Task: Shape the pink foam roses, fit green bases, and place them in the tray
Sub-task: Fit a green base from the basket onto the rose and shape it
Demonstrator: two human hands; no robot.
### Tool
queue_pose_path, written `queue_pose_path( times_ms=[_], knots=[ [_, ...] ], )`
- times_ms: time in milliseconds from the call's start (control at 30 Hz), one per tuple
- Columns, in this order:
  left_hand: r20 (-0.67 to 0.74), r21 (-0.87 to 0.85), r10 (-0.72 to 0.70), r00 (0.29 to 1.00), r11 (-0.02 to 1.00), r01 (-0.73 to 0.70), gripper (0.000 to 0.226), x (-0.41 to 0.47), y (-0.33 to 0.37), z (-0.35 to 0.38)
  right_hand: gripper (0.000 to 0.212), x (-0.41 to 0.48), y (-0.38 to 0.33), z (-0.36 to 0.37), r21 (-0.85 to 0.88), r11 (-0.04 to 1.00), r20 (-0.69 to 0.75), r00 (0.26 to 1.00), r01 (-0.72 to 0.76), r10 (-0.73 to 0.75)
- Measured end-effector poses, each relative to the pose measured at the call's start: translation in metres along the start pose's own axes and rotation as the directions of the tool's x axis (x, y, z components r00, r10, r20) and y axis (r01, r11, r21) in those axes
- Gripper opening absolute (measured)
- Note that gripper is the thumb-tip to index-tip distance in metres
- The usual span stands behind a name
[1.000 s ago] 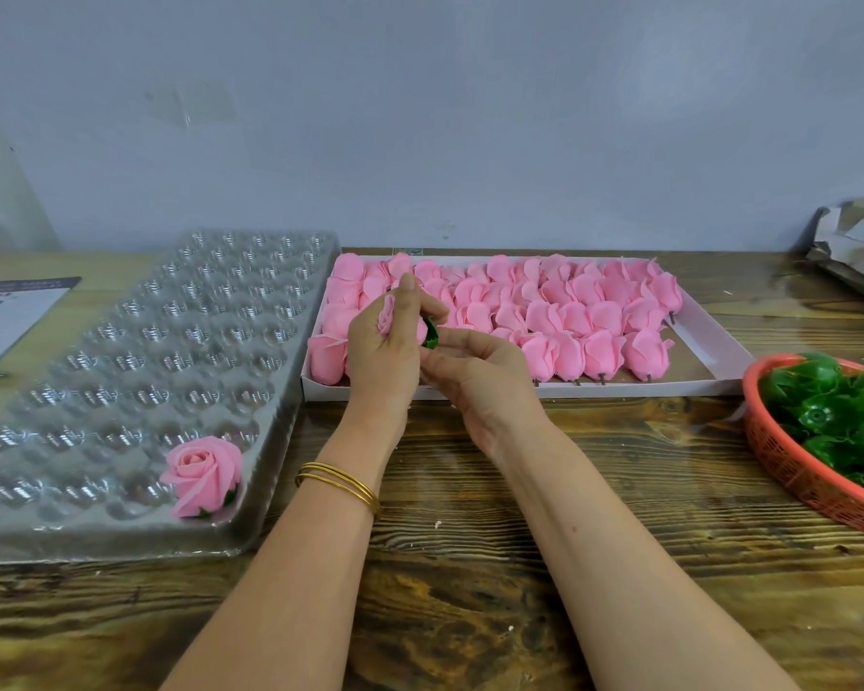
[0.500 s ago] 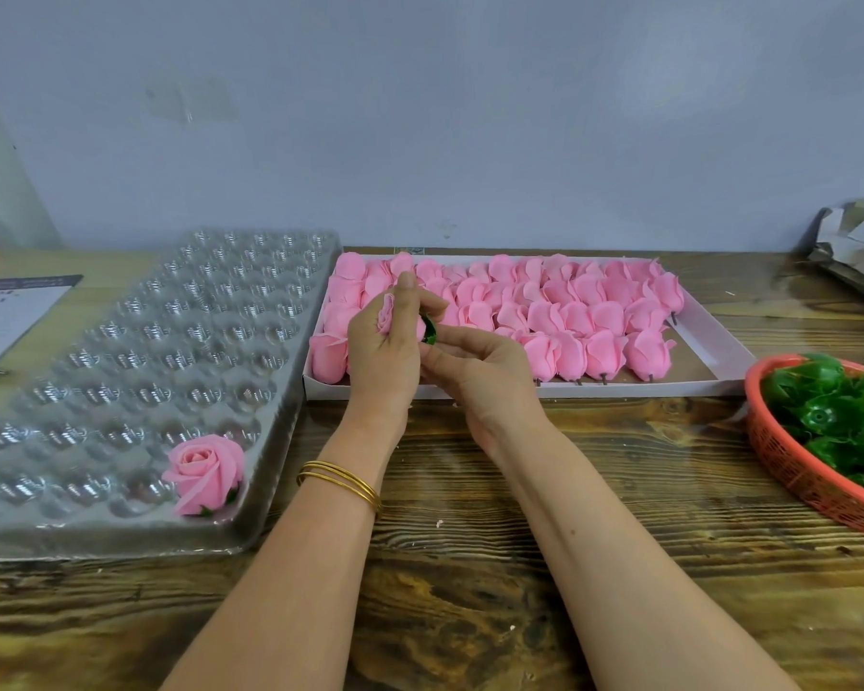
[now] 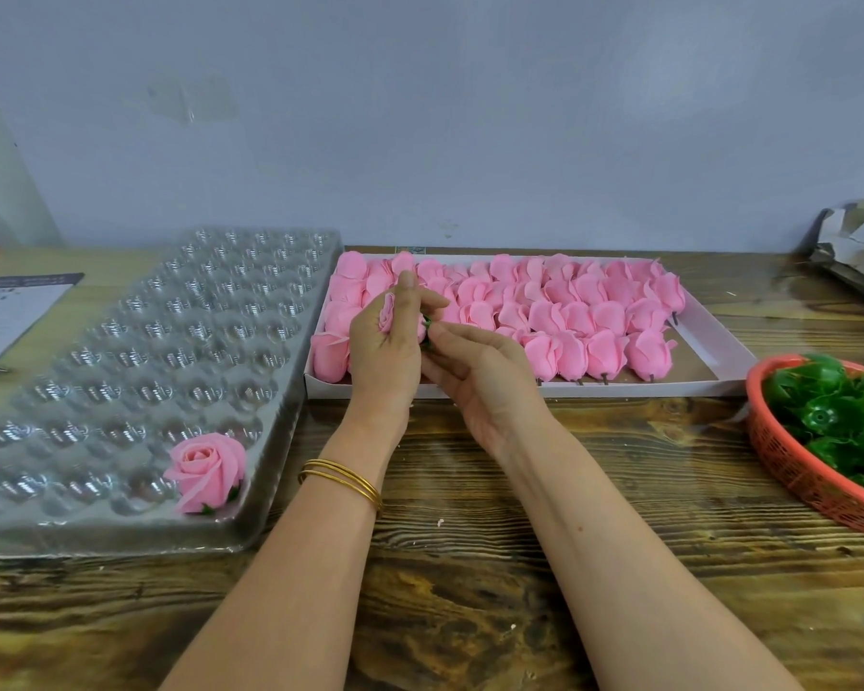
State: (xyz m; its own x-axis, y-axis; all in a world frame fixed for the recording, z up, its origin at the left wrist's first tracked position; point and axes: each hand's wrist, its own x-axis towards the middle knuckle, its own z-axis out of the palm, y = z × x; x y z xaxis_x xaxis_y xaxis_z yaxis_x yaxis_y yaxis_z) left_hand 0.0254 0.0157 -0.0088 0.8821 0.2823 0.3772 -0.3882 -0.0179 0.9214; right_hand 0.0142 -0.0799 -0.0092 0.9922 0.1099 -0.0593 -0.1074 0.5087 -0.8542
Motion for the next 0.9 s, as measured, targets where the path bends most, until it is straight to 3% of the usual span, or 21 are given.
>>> queue_pose_path(
  times_ms=[333,900],
  knots=[
    [0.002,-0.054,-0.022,1.000,0.998,0.022,0.040,0.0008,-0.0003,-0.0006,0.013,-0.0018,0.0012,0.0034,0.001,1.000,-0.029,1.000,0.010,-0.010],
    [0.015,-0.073,-0.037,0.999,0.997,0.038,0.041,0.0003,0.0015,-0.0018,0.020,0.0007,0.0058,-0.0011,-0.329,0.933,0.012,0.988,0.147,-0.152]
  ],
)
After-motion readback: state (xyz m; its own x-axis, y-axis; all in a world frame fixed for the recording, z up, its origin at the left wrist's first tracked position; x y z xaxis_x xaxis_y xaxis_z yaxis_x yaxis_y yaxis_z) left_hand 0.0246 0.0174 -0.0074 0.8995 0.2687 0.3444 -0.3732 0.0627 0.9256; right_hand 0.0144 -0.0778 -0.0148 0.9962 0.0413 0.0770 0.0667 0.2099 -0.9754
